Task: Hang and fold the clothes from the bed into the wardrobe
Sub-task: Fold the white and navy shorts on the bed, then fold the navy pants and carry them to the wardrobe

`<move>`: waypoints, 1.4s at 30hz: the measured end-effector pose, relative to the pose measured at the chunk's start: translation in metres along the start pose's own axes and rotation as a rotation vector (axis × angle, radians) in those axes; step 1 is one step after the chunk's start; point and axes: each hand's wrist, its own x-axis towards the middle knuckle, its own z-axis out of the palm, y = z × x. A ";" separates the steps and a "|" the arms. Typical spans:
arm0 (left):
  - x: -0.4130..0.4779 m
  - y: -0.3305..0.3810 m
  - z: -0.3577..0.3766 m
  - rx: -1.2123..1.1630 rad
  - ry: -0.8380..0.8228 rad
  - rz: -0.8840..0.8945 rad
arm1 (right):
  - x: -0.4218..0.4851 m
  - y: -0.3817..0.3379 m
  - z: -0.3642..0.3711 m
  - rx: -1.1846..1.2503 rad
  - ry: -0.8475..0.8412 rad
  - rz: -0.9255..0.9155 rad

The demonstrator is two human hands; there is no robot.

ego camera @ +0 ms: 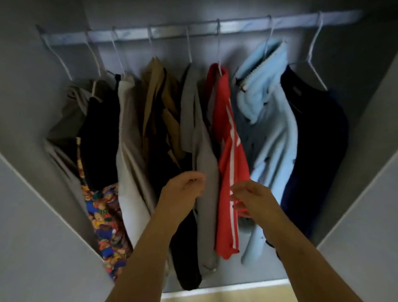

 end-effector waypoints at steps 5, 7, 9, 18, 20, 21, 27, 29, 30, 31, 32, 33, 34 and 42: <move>-0.003 -0.017 0.039 -0.081 -0.233 -0.089 | -0.041 0.038 -0.023 0.096 0.246 0.142; -0.008 -0.024 0.054 -0.064 -0.345 -0.104 | -0.063 0.051 -0.026 0.125 0.353 0.189; -0.014 -0.032 0.072 -0.011 -0.476 -0.108 | -0.087 0.066 -0.031 0.163 0.479 0.232; -0.142 -0.045 0.157 0.254 -1.108 -0.015 | -0.262 0.128 -0.043 0.407 1.076 0.388; -0.181 -0.041 0.170 0.290 -1.224 0.034 | -0.306 0.138 -0.043 0.453 1.202 0.379; -0.203 -0.040 0.175 0.304 -1.281 0.062 | -0.328 0.142 -0.042 0.477 1.261 0.373; -0.347 -0.042 0.189 0.376 -1.583 0.238 | -0.460 0.159 -0.024 0.544 1.515 0.319; -0.404 -0.044 0.189 0.380 -1.649 0.272 | -0.514 0.166 -0.014 0.538 1.593 0.324; -0.432 -0.046 0.188 0.377 -1.680 0.283 | -0.542 0.170 -0.007 0.528 1.636 0.337; -0.461 -0.048 0.186 0.370 -1.718 0.296 | -0.571 0.174 0.000 0.519 1.684 0.348; -0.490 -0.051 0.183 0.366 -1.765 0.312 | -0.600 0.178 0.008 0.515 1.736 0.355; -0.518 -0.054 0.180 0.367 -1.817 0.329 | -0.629 0.182 0.017 0.513 1.790 0.363; -0.546 -0.058 0.177 0.371 -1.866 0.345 | -0.656 0.186 0.025 0.510 1.841 0.372; -0.737 -0.088 0.146 0.485 -2.182 0.451 | -0.825 0.229 0.106 0.698 2.205 0.410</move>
